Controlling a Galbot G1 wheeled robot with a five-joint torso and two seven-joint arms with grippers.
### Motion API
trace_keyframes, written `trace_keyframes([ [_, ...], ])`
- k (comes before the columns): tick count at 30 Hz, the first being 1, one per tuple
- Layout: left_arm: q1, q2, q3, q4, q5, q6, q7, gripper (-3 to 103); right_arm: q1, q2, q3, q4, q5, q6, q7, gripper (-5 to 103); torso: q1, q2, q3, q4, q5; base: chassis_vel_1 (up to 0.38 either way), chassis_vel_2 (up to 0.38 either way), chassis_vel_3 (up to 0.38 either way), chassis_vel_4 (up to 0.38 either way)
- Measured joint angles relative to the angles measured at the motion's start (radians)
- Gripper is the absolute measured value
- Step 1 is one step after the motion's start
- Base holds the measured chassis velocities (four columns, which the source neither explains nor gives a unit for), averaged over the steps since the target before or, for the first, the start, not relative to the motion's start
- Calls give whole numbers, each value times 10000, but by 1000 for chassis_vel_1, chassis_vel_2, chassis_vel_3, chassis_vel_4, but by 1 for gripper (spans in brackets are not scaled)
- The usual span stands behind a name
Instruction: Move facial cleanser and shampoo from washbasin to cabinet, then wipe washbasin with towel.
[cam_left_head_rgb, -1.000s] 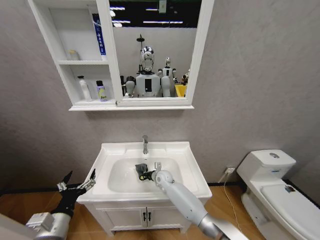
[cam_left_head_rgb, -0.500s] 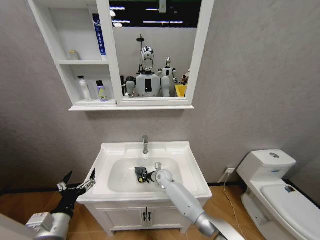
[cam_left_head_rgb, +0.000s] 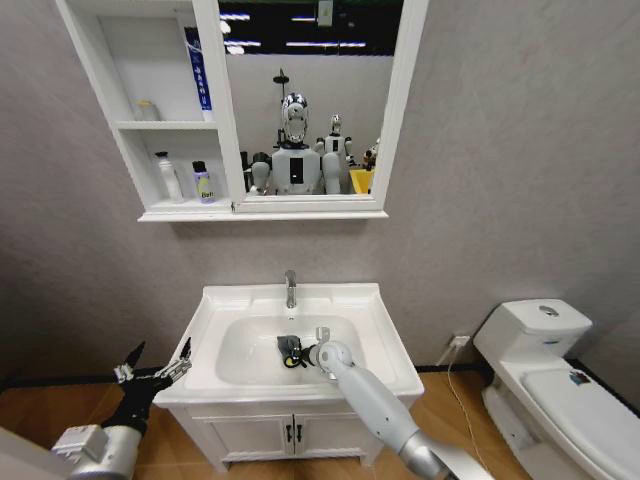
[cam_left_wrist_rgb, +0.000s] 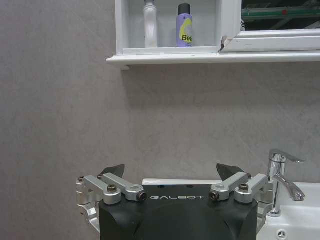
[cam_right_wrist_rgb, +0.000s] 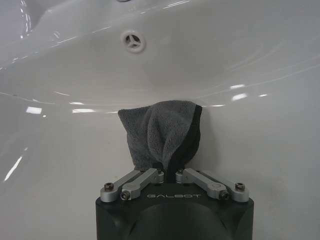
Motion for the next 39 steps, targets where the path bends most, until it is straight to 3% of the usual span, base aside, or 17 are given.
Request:
trace_keyframes([
  [14,0,0,0,0,0,0,0,100,-635,-860,493,1226,-40,-551,1189,4,0,1,0,1,2,0,0,0,0],
  [29,0,0,0,0,0,-1,0,100,-695,-1744,536,1974,2,-556,2532,4,-1,1,-1,5,3,0,0,0,0],
  [39,0,0,0,0,0,0,0,100,-714,-2314,694,2280,-449,-553,2622,4,-2,1,-2,11,6,0,0,0,0],
])
